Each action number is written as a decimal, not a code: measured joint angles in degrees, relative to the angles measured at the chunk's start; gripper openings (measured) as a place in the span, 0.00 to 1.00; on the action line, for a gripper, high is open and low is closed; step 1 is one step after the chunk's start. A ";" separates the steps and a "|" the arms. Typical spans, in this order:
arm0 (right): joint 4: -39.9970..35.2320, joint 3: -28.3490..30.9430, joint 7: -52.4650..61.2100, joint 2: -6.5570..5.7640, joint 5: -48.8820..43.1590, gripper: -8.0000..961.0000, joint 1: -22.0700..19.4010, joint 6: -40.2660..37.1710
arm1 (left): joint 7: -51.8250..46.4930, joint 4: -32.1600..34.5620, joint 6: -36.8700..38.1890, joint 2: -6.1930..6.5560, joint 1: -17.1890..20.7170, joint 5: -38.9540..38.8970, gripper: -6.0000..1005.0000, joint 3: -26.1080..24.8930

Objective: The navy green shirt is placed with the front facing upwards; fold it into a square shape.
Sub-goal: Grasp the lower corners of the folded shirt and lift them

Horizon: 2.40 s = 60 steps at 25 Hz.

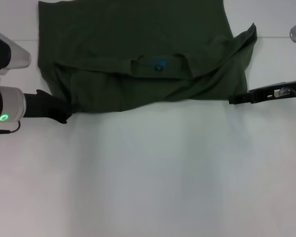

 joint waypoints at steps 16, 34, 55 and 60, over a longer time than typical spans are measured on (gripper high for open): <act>1.71 -0.22 -2.87 1.26 0.60 0.86 0.03 4.40 | 0.15 0.00 -0.30 -0.14 0.07 0.12 0.03 0.04; 3.86 -0.62 -5.55 1.62 1.97 0.52 0.40 8.02 | 0.45 0.05 -0.70 -0.32 -0.23 0.18 0.03 0.29; 4.43 -0.64 -7.41 1.52 2.05 0.09 -0.47 11.40 | 0.45 0.15 -0.96 -0.67 -0.41 0.17 0.03 0.39; 3.61 -0.64 -7.43 1.51 1.86 0.03 -0.87 10.94 | -0.06 0.30 -0.84 -0.71 -0.21 0.17 0.03 0.21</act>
